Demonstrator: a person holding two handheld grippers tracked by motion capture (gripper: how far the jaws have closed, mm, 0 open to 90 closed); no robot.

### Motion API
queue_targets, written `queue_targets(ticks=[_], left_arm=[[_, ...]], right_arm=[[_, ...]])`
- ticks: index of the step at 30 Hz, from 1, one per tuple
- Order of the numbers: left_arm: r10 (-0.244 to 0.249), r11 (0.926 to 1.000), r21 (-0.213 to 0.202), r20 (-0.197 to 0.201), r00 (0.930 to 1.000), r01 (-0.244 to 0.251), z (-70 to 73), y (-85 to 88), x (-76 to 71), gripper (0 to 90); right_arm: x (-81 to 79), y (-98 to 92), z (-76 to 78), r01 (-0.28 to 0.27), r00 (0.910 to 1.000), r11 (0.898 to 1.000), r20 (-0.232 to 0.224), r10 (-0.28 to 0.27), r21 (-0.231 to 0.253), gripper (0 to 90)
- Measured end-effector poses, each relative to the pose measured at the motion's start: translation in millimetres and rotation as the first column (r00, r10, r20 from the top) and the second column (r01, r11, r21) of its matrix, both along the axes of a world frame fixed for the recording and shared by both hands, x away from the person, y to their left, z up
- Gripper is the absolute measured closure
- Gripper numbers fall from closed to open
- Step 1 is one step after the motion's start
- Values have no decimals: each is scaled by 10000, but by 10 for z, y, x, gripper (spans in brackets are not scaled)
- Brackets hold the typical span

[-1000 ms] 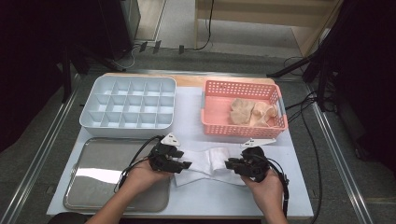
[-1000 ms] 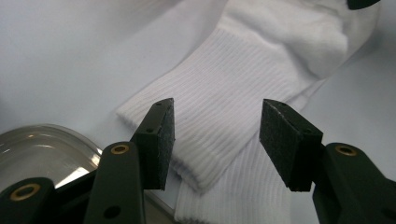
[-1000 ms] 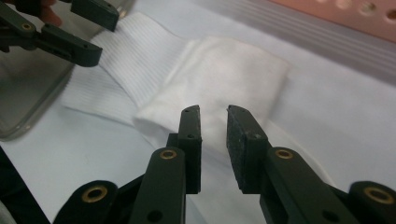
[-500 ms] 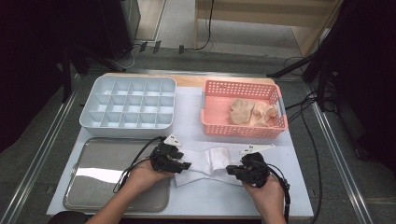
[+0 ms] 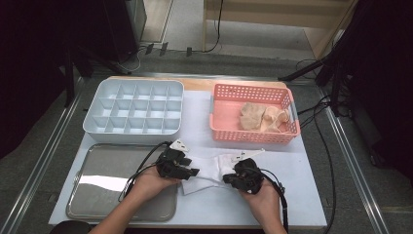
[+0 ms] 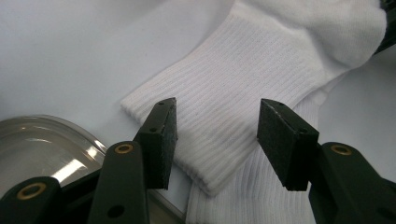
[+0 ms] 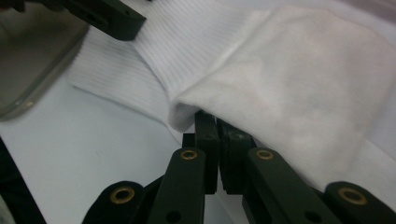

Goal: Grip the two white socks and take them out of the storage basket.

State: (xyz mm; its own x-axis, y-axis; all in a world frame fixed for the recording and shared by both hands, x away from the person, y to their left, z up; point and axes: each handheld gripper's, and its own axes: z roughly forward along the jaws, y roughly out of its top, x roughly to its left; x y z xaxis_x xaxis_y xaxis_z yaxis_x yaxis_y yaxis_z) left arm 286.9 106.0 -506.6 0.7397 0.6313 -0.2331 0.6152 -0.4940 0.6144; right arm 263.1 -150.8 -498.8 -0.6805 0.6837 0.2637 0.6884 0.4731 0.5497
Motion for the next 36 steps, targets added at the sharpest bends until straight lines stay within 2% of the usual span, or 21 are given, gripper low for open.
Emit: queue_targets(ticks=[5, 7, 13, 26, 32, 36], left_arm=[[117, 9995, -301, 147, 9998, -112, 60, 34, -14, 487], [143, 9986, -514, 237, 9996, -131, 102, 59, -30, 485], [329, 9964, -801, 543, 9980, -285, 188, 121, -56, 470], [476, 9945, -961, 545, 9974, -422, 195, 172, -38, 428], [518, 9938, -1026, 873, 9948, -428, 182, 162, -17, 403], [605, 9966, -621, 1137, 9917, -537, 137, 136, 55, 426]], right_arm=[[64, 84, 52, -65, 9997, 9994, 223, 58, 339, 881], [104, 105, 85, -52, 9995, 9992, 308, 40, 387, 876], [247, 137, 166, -48, 9980, 9990, 635, 21, 435, 869], [633, 92, 136, 472, 9963, 9984, 706, -493, 321, 867], [739, 75, 76, 676, 9960, 9975, 579, -688, 224, 864], [749, 70, 68, 743, 9956, 9970, 554, -755, 232, 864]])
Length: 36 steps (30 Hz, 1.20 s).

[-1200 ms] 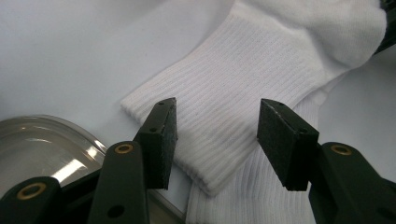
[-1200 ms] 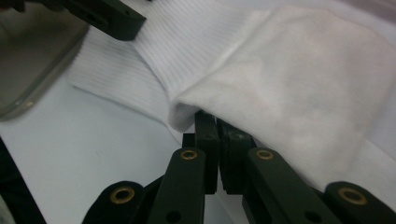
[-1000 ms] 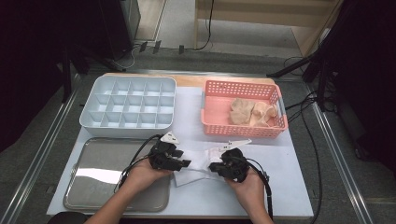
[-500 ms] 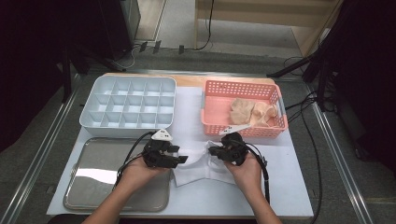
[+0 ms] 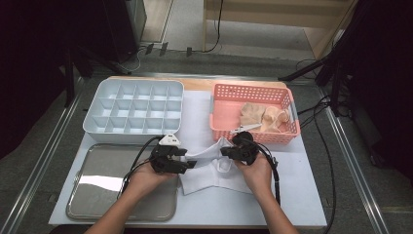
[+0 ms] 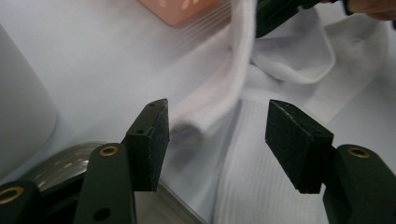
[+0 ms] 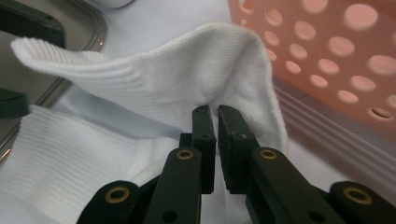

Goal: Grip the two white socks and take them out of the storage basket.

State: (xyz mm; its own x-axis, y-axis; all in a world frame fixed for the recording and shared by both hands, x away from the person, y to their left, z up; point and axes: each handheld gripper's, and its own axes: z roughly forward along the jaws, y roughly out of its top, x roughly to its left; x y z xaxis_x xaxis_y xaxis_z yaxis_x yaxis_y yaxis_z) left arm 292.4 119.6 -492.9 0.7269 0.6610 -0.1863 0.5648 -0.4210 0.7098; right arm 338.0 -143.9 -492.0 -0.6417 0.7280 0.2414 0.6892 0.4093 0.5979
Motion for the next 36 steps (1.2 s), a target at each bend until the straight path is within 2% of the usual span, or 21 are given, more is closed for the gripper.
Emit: queue_targets(ticks=[3, 6, 9, 12, 18, 27, 31, 36], left_arm=[[111, 9999, 6, 63, 9999, -111, -41, -22, 44, 529], [143, 9999, -84, -357, 9993, -146, -44, -18, 55, 717], [231, 9995, -182, -517, 9984, -240, -34, -17, 54, 825], [273, 9990, -330, -731, 9970, -298, -24, -10, 58, 842], [301, 9984, -450, -870, 9957, -342, 3, 1, 58, 846], [261, 9981, -535, -1084, 9938, -320, 30, 15, 65, 846], [273, 9979, -558, -1121, 9933, -337, 40, 17, 63, 846], [238, 9982, -515, -1157, 9930, -300, 37, 3, 65, 844]], right_arm=[[-12, 2, 10, -27, 10000, 10000, -4, 27, 9, 863], [-28, 1, 25, -78, 10000, 9999, 43, 78, 90, 855], [-58, -6, 55, -98, 9999, 9998, 50, 97, 156, 840], [-110, -7, 86, -209, 9998, 9996, 1, 209, 194, 810], [-316, -25, 136, -508, 9986, 9986, 119, 506, 138, 759], [-585, -101, 204, -417, 9989, 9991, 212, 415, 80, 793], [-705, -211, 231, -62, 9995, 10000, 309, 60, 47, 760], [-732, -404, 252, 608, 9973, 9981, 409, -609, 40, 693]])
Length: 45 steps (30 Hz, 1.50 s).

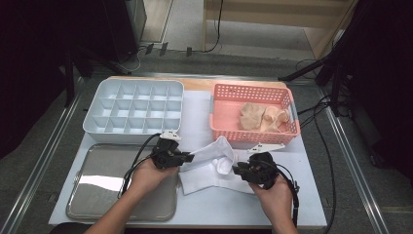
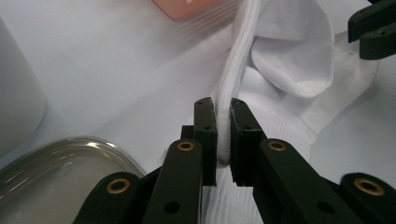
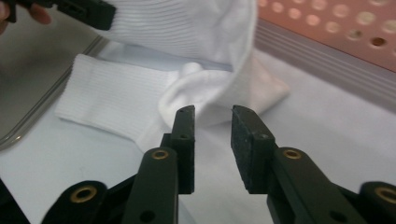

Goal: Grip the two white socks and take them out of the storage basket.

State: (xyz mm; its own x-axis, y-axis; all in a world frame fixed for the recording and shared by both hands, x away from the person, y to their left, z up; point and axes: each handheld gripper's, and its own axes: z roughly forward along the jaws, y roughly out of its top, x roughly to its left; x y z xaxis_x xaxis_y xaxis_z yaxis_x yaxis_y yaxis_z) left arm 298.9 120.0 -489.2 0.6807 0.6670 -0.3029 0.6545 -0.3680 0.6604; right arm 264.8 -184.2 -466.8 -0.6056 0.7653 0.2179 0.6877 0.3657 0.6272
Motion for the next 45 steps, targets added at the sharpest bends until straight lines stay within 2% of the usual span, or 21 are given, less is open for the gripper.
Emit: queue_targets(ticks=[3, 6, 9, 13, 18, 20, 22, 24, 27, 34, 37, 39, 41, 45], left_arm=[[-30, 10000, -9, -3, 10000, 30, 2, -5, -1, 844], [-27, 10000, -15, -10, 10000, 27, 2, -6, 0, 843], [-31, 10000, -12, -1, 10000, 31, 0, -6, -1, 843], [-19, 10000, -6, 41, 10000, 19, 3, -4, -10, 843], [-106, 9999, 15, 90, 9999, 106, 16, 5, -15, 844], [-89, 10000, -29, 112, 9999, 90, 15, 4, -17, 843], [-88, 10000, -25, 90, 9999, 88, 19, 5, -17, 844], [-90, 10000, -30, 85, 9999, 91, 18, 4, -16, 843], [-91, 10000, -39, 67, 9999, 91, 15, -7, -19, 843], [-61, 10000, -48, 117, 9999, 61, 26, -3, -25, 843], [-73, 10000, -37, 83, 9999, 73, 22, -7, -27, 843], [-77, 10000, -58, 93, 9999, 78, 24, -7, -28, 843], [-71, 10000, -60, 91, 9999, 72, 26, -3, -28, 843], [-82, 9999, -116, 51, 10000, 82, 32, 7, -28, 843]], right_arm=[[35, -54, -28, 433, 9991, 9991, 0, -433, 10, 548], [77, -44, -74, 644, 9978, 9979, -154, -643, 56, 497], [115, -12, -102, 758, 9971, 9971, -60, -758, -9, 470], [188, 8, -146, 960, 9953, 9954, -138, -960, -34, 514], [291, -34, -209, 1137, 9928, 9930, -352, -1148, -319, 702], [322, -66, -219, 1264, 9908, 9916, -448, -1276, -281, 734], [337, -104, -199, 1391, 9890, 9903, -507, -1389, 3, 711], [315, -105, -144, 1386, 9900, 9902, -310, -1380, 179, 667], [290, -85, -73, 1362, 9907, 9902, -92, -1360, 317, 639], [243, 41, 28, 1119, 9936, 9918, 103, -1127, 623, 566], [238, 126, 14, 1044, 9940, 9940, 298, -1053, 326, 519], [264, 157, -43, 1089, 9939, 9940, 144, -1090, 87, 516], [298, 165, -111, 1141, 9934, 9934, -81, -1142, -113, 555], [344, 136, -163, 1057, 9938, 9940, -320, -1066, -275, 837]])
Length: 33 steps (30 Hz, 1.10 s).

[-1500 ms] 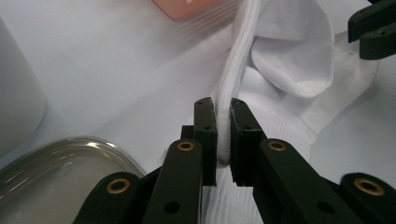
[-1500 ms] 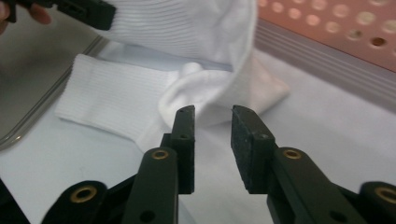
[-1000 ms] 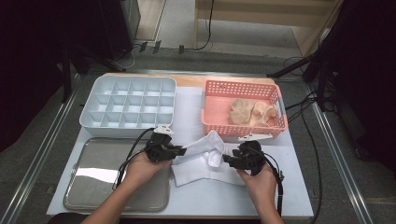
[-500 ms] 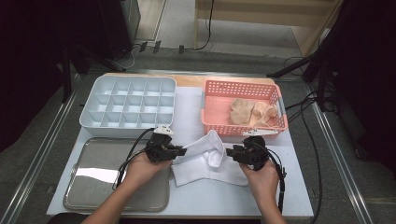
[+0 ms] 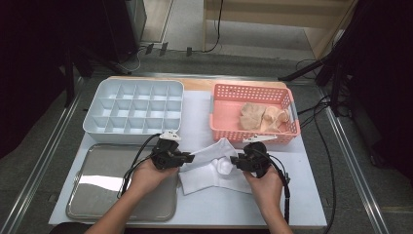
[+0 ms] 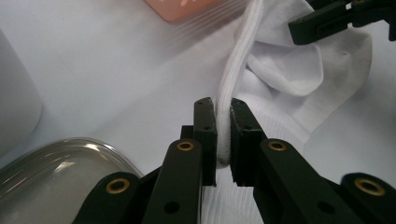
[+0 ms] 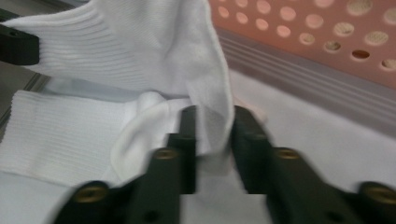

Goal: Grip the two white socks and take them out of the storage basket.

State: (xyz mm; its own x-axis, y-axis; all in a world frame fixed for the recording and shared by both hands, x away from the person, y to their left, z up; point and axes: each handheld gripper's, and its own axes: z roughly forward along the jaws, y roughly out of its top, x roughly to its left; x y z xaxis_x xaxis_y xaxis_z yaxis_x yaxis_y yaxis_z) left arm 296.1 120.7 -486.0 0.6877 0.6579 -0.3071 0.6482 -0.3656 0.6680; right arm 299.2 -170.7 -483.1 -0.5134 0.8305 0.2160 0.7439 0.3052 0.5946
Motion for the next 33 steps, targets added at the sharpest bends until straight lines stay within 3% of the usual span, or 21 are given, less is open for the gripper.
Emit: queue_targets(ticks=[7, 12, 16, 21, 33], left_arm=[[-197, 9991, -390, -74, 9998, 194, 152, 51, -97, 843], [-433, 9982, -426, -74, 9990, 430, 285, 79, -220, 841], [-683, 9973, -296, -323, 9971, 674, 322, 83, -287, 840], [-520, 9986, -25, -623, 9967, 519, 211, 96, -250, 837], [91, 9996, 284, -689, 9976, -72, -22, 51, -25, 835]], right_arm=[[-65, -109, 238, -392, 9992, 9991, 93, 390, 149, 870], [-162, -232, 379, -708, 9973, 9966, -182, 716, 414, 865], [-222, -283, 389, -1009, 9935, 9944, -493, 1024, 313, 855], [-164, -271, 293, -1189, 9893, 9926, -816, 1206, 250, 826], [146, -250, 131, -1062, 9916, 9943, -746, 1052, -97, 788]])
